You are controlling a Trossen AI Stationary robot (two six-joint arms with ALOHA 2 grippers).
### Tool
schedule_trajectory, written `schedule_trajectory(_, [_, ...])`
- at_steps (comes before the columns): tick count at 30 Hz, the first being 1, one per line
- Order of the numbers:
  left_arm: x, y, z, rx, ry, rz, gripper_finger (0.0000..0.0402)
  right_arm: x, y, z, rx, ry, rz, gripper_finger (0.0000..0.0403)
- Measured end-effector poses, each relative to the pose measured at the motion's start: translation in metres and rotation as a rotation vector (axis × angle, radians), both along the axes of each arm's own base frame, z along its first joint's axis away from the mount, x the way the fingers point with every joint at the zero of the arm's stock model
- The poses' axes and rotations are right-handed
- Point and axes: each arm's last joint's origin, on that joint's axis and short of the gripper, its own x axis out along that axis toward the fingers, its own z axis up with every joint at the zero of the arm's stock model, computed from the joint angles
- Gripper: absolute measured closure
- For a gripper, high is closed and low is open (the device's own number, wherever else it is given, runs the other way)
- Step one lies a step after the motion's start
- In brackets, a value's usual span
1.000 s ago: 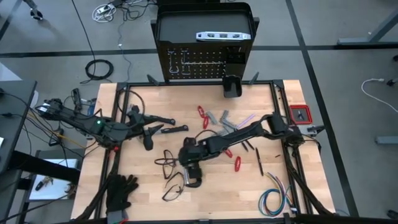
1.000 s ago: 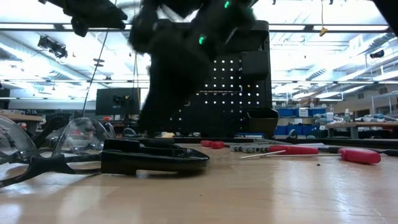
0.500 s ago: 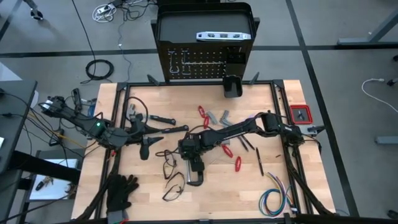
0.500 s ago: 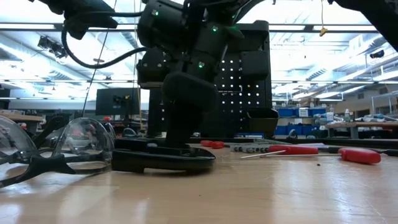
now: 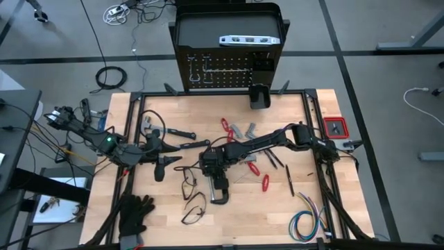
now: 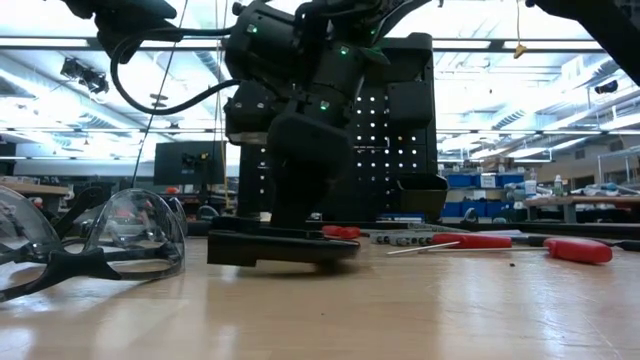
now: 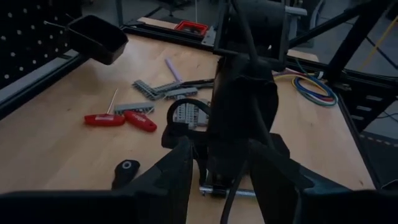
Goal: Hang tools onto peg board
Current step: Put the C-clamp on the top of the pegboard
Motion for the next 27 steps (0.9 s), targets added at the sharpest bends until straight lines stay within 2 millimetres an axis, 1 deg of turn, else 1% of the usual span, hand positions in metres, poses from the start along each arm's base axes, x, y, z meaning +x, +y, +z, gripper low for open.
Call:
schedule_trajectory(4, [0.0, 0.0, 0.0, -0.02, -0.003, 0.008, 0.025, -0.01, -0.003, 0.018, -0.064, 0.028, -0.007, 0.0242])
schedule_trajectory(8, [0.0, 0.0, 0.0, -0.027, -0.004, 0.01, 0.025, -0.019, -0.007, 0.05, -0.147, -0.012, -0.04, 0.0242])
schedule_trajectory(12, [0.001, -0.001, -0.001, -0.023, 0.001, 0.012, 0.025, -0.027, -0.01, 0.073, -0.221, -0.04, -0.068, 0.0242])
schedule_trajectory(14, [0.003, -0.002, -0.003, -0.016, 0.012, 0.017, 0.025, -0.033, -0.013, 0.088, -0.28, -0.061, -0.084, 0.0242])
schedule_trajectory(17, [0.008, -0.004, -0.007, 0.003, 0.036, 0.027, 0.025, -0.045, -0.023, 0.118, -0.383, -0.11, -0.113, 0.0242])
schedule_trajectory(20, [0.016, -0.008, -0.012, 0.025, 0.048, 0.05, 0.025, -0.056, -0.041, 0.149, -0.493, -0.183, -0.17, 0.0242])
schedule_trajectory(22, [0.022, -0.01, -0.016, 0.042, 0.053, 0.062, 0.025, -0.066, -0.055, 0.175, -0.532, -0.263, -0.221, 0.0242])
schedule_trajectory(27, [0.035, -0.017, -0.022, 0.085, 0.055, 0.061, 0.025, -0.098, -0.094, 0.246, -0.566, -0.547, -0.399, 0.0242])
